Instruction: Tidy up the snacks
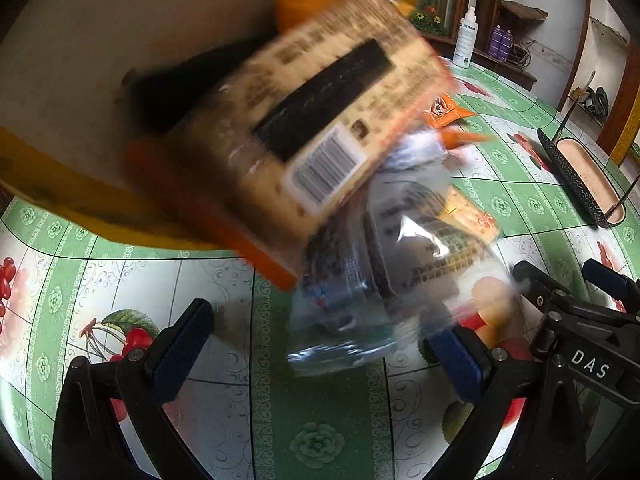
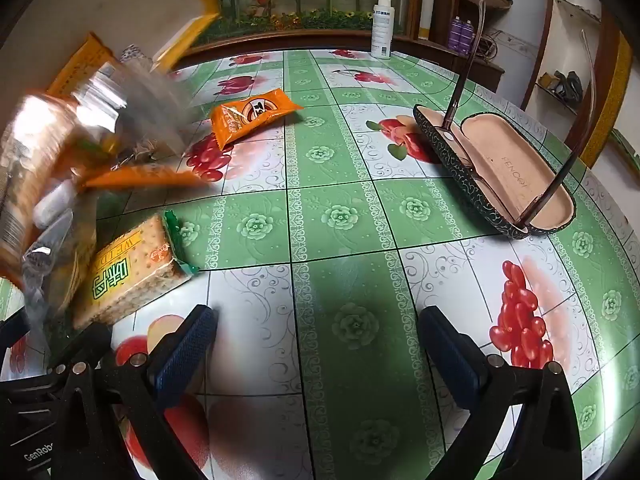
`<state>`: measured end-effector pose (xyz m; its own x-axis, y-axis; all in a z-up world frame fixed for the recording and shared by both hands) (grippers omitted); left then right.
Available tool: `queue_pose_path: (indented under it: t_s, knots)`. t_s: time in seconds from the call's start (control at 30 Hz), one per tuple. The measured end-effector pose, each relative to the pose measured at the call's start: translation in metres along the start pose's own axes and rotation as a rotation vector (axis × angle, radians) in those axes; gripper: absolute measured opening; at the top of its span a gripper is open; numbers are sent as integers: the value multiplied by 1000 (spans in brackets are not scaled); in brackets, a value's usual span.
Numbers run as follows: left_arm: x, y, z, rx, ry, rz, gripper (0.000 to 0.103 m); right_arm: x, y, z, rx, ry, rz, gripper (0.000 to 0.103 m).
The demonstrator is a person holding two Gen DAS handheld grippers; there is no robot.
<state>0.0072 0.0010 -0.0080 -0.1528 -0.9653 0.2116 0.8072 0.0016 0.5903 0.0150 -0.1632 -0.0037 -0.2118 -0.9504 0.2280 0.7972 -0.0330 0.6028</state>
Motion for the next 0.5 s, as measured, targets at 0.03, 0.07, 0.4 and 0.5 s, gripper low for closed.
queue_pose_path:
  t_s: [0.03, 0.07, 0.4, 0.5]
  knots:
    - [0, 0, 0, -1, 0, 1, 103, 0, 0, 0, 0, -1, 0, 102]
    - [1, 0, -1, -1, 0, 0, 103, 0, 0, 0, 0, -1, 0, 102]
    - [1, -1, 1, -2, 1, 1, 103, 1, 0, 0, 1, 0, 0, 102]
    - [2, -1, 0, -1, 1, 1, 103, 2, 1, 1, 1, -1, 0, 102]
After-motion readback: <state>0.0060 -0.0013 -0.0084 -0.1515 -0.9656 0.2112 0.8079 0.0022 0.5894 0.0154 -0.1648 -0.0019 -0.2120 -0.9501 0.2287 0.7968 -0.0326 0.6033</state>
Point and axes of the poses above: each gripper's, at about its wrist camera, not at the fingertips, and z roughly against the way its jaws point, x to its right, y to its top, the point moved 1 cm from there along -z, roughly the way its jaws point, and after that the axes turned 15 degrees about -y, right-handed, at the moved point
